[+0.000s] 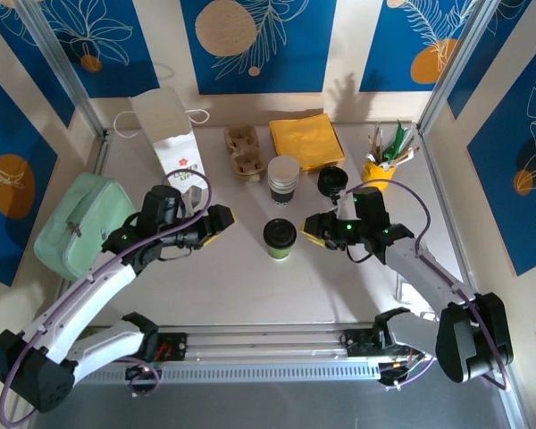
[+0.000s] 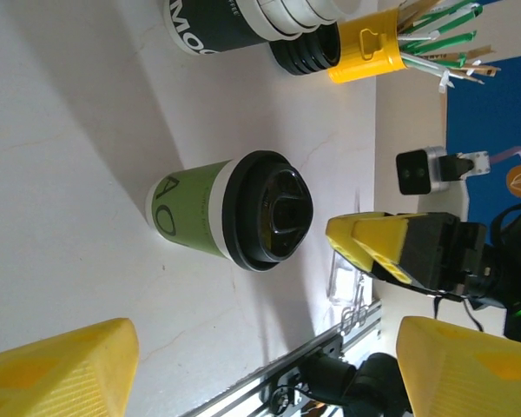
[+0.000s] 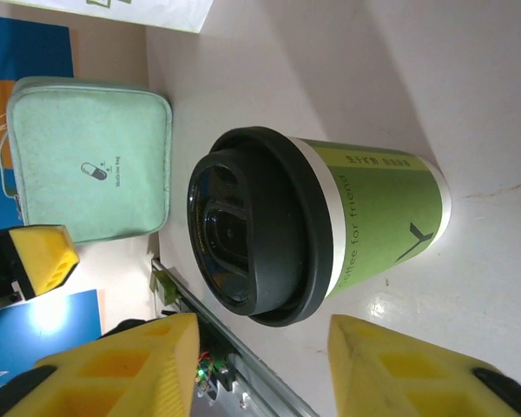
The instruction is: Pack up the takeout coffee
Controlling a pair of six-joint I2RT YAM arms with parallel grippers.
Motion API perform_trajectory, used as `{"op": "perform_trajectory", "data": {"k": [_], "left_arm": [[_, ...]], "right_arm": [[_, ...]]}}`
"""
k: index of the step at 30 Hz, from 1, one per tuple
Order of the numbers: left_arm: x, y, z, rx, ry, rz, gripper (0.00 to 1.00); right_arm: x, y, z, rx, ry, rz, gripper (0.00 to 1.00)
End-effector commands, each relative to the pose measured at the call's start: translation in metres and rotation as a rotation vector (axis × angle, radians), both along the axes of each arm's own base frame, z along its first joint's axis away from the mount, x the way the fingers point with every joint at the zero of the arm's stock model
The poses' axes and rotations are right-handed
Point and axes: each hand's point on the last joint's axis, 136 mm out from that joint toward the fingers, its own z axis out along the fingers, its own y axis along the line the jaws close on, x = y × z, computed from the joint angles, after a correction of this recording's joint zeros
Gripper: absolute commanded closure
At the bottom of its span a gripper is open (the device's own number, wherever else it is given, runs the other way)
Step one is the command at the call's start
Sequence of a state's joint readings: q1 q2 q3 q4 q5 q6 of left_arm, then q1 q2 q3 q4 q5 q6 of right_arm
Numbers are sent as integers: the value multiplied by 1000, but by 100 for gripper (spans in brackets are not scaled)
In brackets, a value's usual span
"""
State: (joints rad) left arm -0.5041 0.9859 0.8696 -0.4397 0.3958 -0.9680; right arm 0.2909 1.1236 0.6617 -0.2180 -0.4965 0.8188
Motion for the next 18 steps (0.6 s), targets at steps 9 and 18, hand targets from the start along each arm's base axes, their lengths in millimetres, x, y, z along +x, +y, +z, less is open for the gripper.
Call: {"op": "perform_trajectory", "data": {"k": [9, 18], "left_arm": [[13, -30, -12, 65, -121, -119, 18], [23, -61, -33, 183, -209, -263, 16]], "right_arm": [[-3, -5, 15, 4, -81, 0, 47], [-3, 2, 17, -6, -123, 18, 47]]}}
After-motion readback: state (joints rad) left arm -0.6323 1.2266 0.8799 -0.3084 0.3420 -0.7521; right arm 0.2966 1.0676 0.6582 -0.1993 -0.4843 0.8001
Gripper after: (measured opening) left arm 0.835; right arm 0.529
